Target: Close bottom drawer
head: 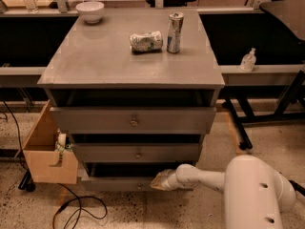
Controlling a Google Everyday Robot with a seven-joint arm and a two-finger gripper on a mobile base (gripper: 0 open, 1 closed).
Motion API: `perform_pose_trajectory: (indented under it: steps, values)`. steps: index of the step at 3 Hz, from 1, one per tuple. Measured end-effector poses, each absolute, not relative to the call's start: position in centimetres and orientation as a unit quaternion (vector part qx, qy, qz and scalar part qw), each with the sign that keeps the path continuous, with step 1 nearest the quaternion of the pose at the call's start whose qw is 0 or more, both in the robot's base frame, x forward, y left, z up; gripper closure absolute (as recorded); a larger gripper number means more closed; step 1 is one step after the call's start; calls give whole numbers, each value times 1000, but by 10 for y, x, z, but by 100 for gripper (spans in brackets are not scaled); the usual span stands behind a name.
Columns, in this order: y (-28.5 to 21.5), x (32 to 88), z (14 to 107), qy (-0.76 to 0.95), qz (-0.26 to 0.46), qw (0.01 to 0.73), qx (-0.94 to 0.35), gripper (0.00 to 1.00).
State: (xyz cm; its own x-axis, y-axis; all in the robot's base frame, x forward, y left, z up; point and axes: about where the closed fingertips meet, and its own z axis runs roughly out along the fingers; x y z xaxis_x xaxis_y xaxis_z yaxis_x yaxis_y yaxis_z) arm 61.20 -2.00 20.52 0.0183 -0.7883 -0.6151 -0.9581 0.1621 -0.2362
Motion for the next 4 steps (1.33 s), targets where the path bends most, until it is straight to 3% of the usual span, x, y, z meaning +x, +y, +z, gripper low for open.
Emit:
perform_pose_trajectory:
  steps: [4]
  values:
    - [-20,612,205,688,130,327,-634,100]
